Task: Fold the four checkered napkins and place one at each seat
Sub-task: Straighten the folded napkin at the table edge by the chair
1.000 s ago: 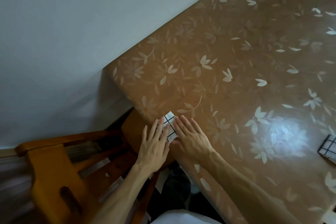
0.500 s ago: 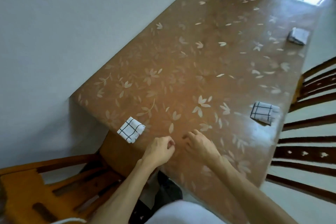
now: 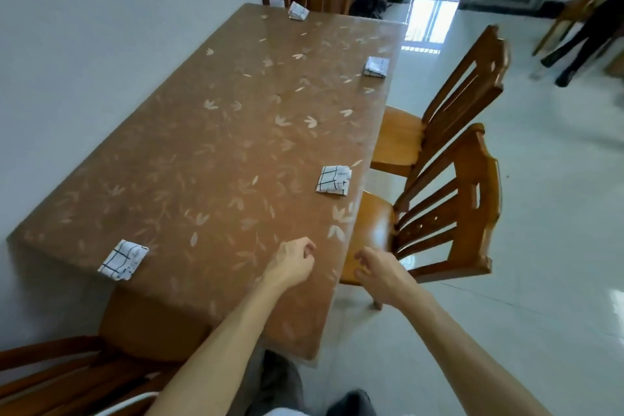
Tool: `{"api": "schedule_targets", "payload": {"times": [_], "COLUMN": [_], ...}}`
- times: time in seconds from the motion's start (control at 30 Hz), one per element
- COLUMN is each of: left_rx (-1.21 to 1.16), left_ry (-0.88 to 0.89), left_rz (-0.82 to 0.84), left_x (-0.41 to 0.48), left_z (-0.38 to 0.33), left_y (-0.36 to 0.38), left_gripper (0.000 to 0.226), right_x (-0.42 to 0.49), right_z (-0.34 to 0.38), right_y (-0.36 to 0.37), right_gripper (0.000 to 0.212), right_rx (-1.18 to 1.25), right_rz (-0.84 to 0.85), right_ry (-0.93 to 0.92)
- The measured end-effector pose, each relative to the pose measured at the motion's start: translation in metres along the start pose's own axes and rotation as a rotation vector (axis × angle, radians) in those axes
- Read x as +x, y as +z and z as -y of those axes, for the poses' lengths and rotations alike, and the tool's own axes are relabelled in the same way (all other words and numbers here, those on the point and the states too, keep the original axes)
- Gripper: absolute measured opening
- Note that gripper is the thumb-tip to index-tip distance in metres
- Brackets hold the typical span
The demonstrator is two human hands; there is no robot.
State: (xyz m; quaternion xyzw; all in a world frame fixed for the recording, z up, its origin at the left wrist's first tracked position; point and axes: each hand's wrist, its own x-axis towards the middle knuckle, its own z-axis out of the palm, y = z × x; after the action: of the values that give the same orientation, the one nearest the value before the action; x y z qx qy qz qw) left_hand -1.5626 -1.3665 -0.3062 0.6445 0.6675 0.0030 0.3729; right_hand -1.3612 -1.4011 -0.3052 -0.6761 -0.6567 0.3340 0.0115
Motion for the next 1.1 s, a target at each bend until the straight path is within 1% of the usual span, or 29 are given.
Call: {"api": "schedule_targets", "payload": {"times": [0.07,0.23,0.4,0.47,0.53,0.63,0.7,0.73,0.8,0.9,1.0,1.1], "left_rx": [-0.017,-0.180,-0.183,-0.168,-0.145,-0.107,-0.045,0.001,0.085,0.110,0.129,0.172], "left_ry": [0.012,0.021,-0.045,-0.069,-0.077,-0.092,-0.094,-0.084,-0.053,-0.007,0.061,0.109], "left_rz": [-0.017,-0.094,-0.211,-0.194,-0.189,-0.218,-0.230,-0.238,-0.273,-0.338,-0.377,-0.417], "left_x": [0.005,0.035,0.094,0.121,0.148,0.186,0.208,0.217,0.233,0.255,0.283,0.298], "left_z": [-0.020,-0.045,-0.055,-0.055,-0.055,-0.057,-0.058,-0.060,-0.060,-0.062,-0.069,-0.075], "left_y": [0.007,0.014,0.015,0.020,0.025,0.030,0.035,0.039,0.047,0.054,0.047,0.036], "left_gripper": [0.033,0.032,0.039,0.045,0.053,0.069,0.076,0.075,0.064,0.052,0.048,0.043], "right_x": [-0.001,0.016,0.055,0.082,0.112,0.157,0.187,0.201,0.228,0.256,0.279,0.294], "right_z": [-0.019,-0.043,-0.044,-0.044,-0.042,-0.036,-0.033,-0.031,-0.033,-0.040,-0.046,-0.048], "right_y": [-0.008,-0.019,-0.022,-0.029,-0.038,-0.054,-0.061,-0.063,-0.060,-0.054,-0.056,-0.060], "right_gripper": [0.031,0.030,0.030,0.032,0.039,0.047,0.051,0.052,0.049,0.045,0.047,0.041], "right_rx": [0.018,0.058,0.014,-0.029,-0.064,-0.101,-0.124,-0.137,-0.149,-0.147,-0.172,-0.222], "right_rz": [-0.006,-0.031,-0.003,0.007,0.033,0.071,0.069,0.075,0.108,0.141,0.117,0.090], "right_ry": [0.015,0.020,-0.015,-0.053,-0.105,-0.162,-0.167,-0.165,-0.166,-0.208,-0.195,-0.216]}}
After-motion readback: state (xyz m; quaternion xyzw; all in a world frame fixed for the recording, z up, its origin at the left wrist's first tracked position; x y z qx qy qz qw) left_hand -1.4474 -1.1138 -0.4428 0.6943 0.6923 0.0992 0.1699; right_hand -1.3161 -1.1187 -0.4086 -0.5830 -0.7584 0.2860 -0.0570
